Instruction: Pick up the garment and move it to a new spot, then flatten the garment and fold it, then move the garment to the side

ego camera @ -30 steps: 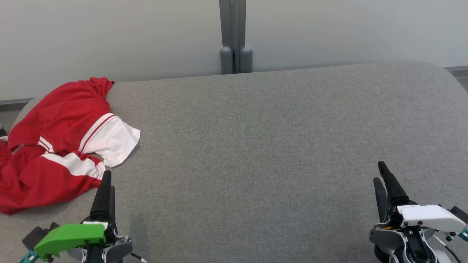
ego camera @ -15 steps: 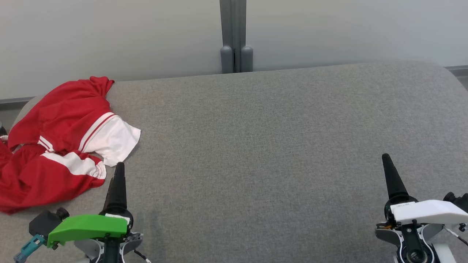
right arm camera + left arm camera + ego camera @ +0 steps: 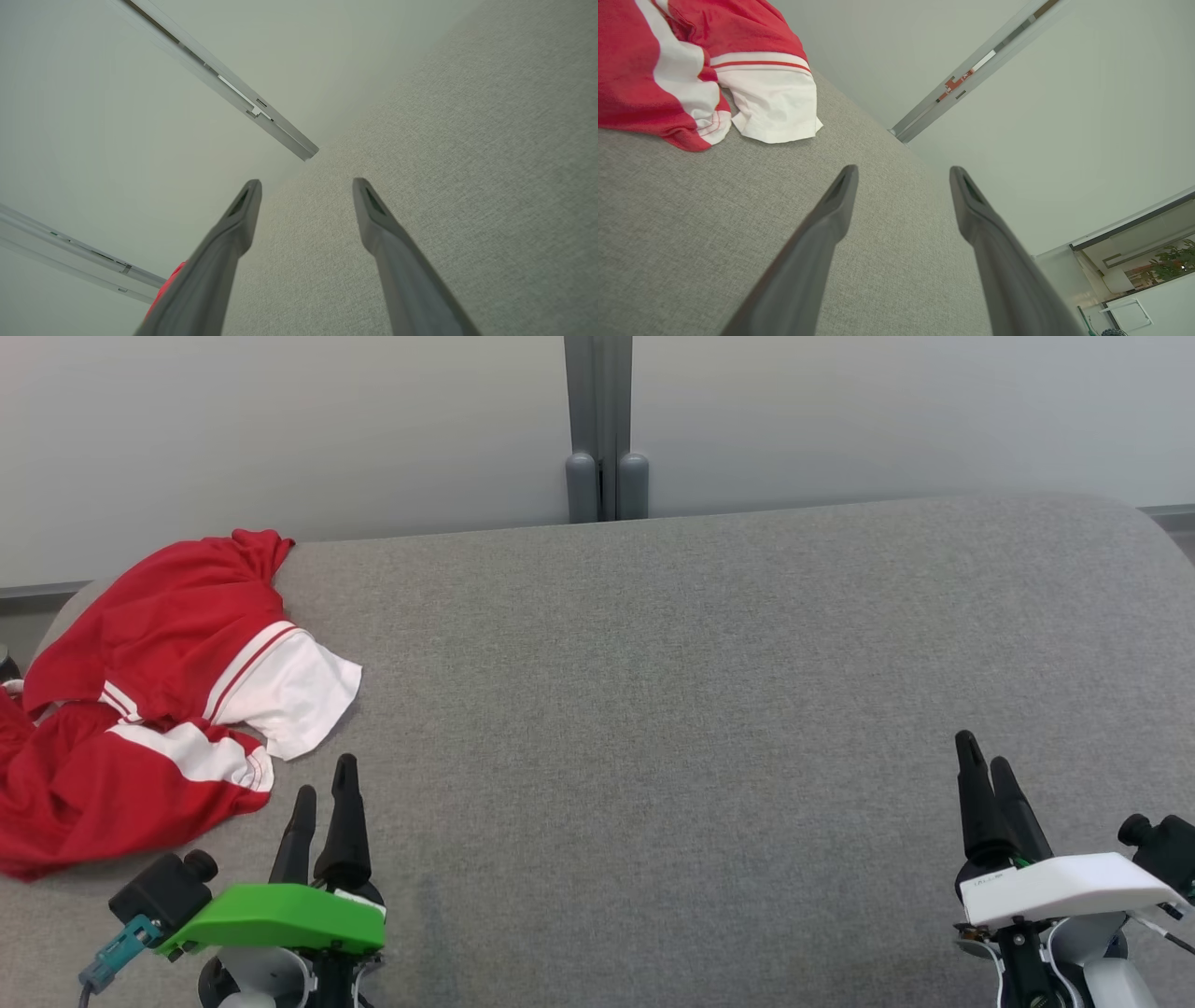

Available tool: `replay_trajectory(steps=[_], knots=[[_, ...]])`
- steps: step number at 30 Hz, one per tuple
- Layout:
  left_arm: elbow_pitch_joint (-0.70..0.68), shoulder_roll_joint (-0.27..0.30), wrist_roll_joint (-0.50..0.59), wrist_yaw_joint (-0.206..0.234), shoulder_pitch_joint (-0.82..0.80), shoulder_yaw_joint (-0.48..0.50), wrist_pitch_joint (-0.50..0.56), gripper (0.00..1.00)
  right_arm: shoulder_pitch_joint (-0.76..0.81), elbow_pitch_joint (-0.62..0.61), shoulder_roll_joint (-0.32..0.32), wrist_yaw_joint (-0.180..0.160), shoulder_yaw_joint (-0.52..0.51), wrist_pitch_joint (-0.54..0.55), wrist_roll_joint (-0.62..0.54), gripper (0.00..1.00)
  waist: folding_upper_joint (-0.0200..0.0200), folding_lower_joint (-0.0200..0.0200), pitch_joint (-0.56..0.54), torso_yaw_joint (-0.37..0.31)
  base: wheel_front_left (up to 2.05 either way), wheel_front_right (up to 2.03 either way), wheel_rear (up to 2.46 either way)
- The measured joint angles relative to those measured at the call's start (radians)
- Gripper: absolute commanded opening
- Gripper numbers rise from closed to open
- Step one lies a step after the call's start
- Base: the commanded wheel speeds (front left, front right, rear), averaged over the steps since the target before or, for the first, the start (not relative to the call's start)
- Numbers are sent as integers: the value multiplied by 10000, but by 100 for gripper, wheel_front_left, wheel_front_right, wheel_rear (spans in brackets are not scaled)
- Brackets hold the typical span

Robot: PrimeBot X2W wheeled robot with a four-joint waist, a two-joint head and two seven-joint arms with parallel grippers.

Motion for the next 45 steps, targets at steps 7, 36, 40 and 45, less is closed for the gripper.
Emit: replay_trajectory(steps=[7, 36, 40, 45], knots=[[54, 2, 1235, 100, 68, -157, -234, 100, 98, 15, -8, 2, 173, -222, -1101, 100, 0, 0, -10, 2, 0, 0, 0], [865, 15, 4558, 399, 108, -748, -1001, 100, 284, 384, -27, 4, 604, -984, -4477, 100, 0, 0, 10, 62, 0, 0, 0], [965, 19, 4880, 470, 108, -775, -1101, 100, 293, 393, -29, 4, 616, -1078, -4869, 100, 0, 0, 1, 63, 0, 0, 0], [988, 25, 5267, 560, 108, -805, -1200, 100, 317, 393, -33, 4, 575, -1189, -5292, 100, 0, 0, -12, 60, 0, 0, 0]])
